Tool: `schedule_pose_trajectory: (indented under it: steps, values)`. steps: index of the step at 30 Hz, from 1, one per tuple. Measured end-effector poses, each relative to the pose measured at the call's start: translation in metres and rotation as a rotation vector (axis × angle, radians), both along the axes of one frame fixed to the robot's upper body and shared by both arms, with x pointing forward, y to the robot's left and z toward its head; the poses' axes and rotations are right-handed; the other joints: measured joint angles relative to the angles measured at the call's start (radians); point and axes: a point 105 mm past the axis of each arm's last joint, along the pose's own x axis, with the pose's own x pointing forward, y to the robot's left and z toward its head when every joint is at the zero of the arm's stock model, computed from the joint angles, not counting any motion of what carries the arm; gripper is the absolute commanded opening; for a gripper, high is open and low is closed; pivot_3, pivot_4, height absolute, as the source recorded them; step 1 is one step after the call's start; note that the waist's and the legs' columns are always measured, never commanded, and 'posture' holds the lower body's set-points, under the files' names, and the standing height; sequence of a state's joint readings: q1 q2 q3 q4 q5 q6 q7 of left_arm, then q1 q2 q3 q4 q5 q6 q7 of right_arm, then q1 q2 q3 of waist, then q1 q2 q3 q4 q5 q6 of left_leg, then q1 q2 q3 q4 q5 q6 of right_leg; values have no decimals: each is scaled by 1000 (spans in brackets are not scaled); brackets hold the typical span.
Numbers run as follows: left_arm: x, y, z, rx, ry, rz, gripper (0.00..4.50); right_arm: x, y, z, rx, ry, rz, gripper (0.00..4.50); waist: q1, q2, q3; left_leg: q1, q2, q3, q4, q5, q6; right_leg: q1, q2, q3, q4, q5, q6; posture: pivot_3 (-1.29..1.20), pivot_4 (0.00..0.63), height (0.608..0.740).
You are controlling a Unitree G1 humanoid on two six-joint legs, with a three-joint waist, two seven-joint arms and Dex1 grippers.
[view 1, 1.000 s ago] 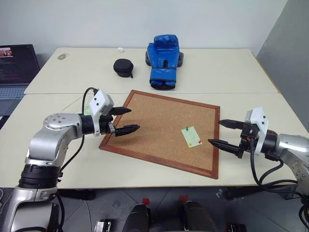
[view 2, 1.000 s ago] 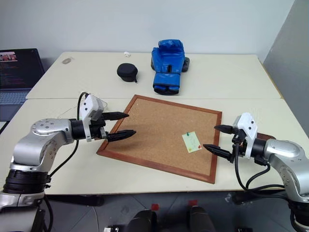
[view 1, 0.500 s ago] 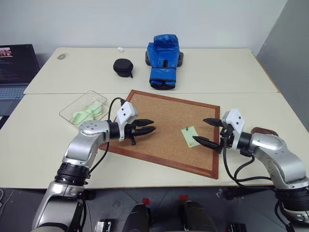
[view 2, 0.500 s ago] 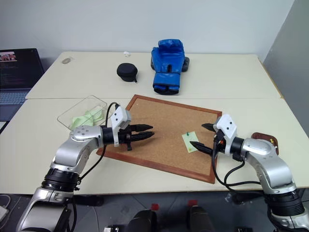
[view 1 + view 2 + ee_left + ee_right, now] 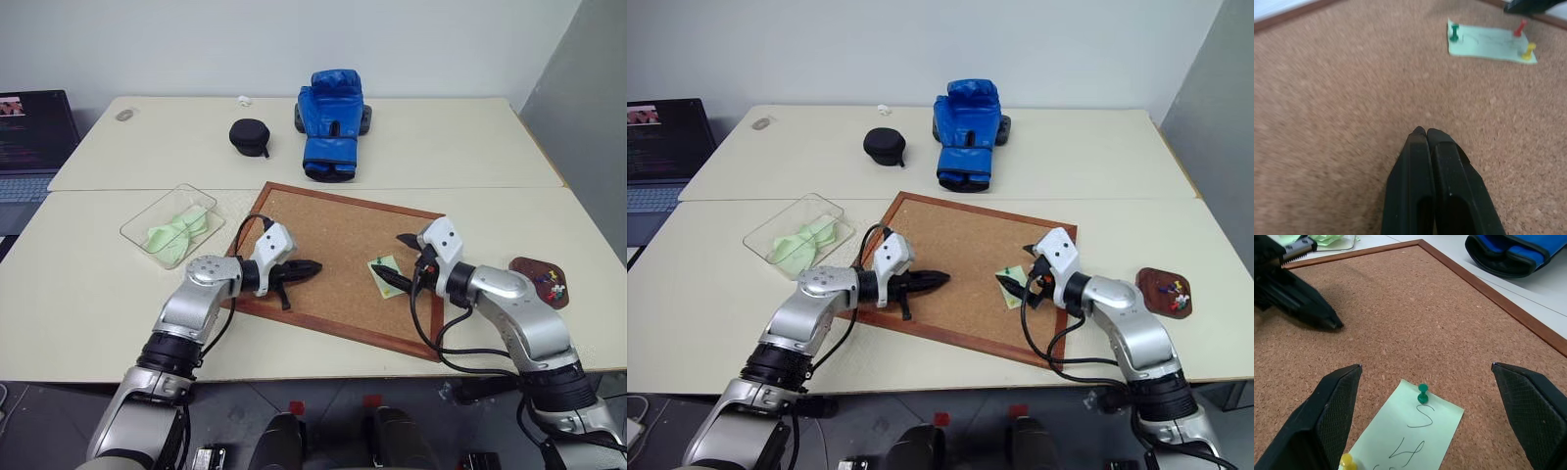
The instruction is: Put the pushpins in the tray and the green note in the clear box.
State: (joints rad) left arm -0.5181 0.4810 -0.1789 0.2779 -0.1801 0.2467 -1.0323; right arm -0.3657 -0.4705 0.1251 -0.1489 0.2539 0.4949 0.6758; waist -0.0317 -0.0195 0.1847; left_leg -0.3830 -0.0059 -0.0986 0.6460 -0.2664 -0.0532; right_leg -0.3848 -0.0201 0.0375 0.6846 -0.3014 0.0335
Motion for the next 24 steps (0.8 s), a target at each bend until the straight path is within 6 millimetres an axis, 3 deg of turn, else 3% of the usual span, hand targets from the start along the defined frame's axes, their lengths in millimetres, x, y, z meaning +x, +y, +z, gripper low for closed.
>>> schedule_pose_trajectory:
  steps: [13, 16, 24]
  values:
    - [-1, -1, -2, 31, -6, -5, 57, 9, 13, -23, -16, 66, 30, 4500, -1, 1, -1, 2, 0, 0, 0, 0, 0, 0, 0, 1, 3, 0, 0, 0, 150, 740]
    - [-3, 2, -2, 39, -8, -1, 0, 13, 14, -24, -11, 70, 27, 4083, -4, 1, -1, 2, 0, 0, 0, 0, 0, 0, 0, 1, 4, 0, 0, 0, 150, 740]
    - [-5, 5, -1, 49, -9, 11, 0, 17, 15, -23, -3, 56, 35, 2403, -8, 1, -1, 3, 0, 0, 0, 0, 0, 0, 0, 2, 5, 0, 0, 0, 150, 740]
